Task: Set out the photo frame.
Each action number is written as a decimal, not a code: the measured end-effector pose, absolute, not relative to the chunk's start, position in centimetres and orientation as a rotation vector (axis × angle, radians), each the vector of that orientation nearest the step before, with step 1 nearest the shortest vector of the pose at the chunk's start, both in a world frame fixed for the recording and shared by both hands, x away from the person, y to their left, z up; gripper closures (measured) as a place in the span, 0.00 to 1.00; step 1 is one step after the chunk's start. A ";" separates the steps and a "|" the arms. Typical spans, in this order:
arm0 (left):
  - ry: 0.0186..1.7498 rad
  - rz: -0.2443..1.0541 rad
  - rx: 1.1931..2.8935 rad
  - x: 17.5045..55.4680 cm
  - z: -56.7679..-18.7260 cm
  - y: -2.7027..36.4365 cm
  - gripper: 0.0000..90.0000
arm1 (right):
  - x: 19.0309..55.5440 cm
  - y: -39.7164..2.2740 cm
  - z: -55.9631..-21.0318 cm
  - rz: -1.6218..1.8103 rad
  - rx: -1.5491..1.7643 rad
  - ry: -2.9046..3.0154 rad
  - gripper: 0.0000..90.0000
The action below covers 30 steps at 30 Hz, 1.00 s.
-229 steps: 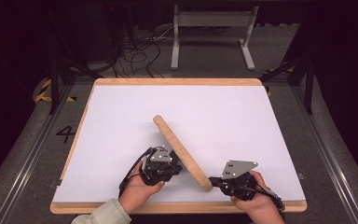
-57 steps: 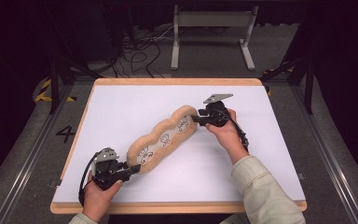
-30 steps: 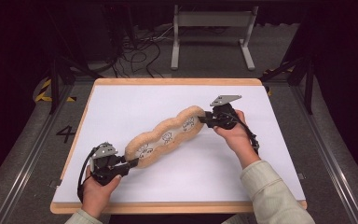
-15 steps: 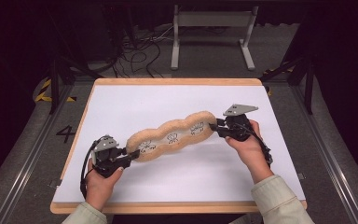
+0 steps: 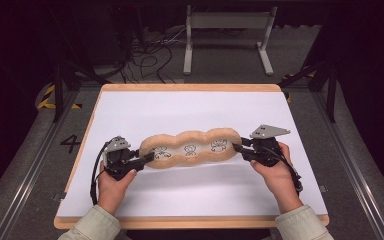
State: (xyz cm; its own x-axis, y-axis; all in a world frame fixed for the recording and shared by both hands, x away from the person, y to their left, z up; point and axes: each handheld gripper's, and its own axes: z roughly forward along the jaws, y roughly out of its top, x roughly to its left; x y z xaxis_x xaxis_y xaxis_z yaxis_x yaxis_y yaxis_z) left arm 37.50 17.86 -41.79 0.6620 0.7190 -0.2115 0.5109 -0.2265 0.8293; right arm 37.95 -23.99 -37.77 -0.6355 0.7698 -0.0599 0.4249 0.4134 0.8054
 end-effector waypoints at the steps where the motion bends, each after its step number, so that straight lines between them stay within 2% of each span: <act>1: 0.979 0.234 1.891 37.5 -41.8 17.7 0.69 | 37.8 -24.1 -37.8 1.099 1.020 2.250 0.74; 19: 0.978 0.046 1.920 40.4 -44.0 16.5 0.68 | 36.9 -26.3 -40.3 1.123 1.155 2.264 0.74; 30: 0.990 0.056 1.926 40.1 -44.3 16.5 0.66 | 36.8 -26.2 -40.6 1.116 1.168 2.275 0.74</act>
State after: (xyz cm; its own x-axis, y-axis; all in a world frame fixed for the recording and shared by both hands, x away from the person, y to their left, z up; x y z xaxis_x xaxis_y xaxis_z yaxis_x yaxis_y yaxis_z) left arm 40.10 16.45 -44.28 0.6731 0.6553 -0.3427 0.6128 -0.2350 0.7545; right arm 36.78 -26.18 -40.61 -0.5991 0.7994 0.0439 0.5239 0.3500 0.7765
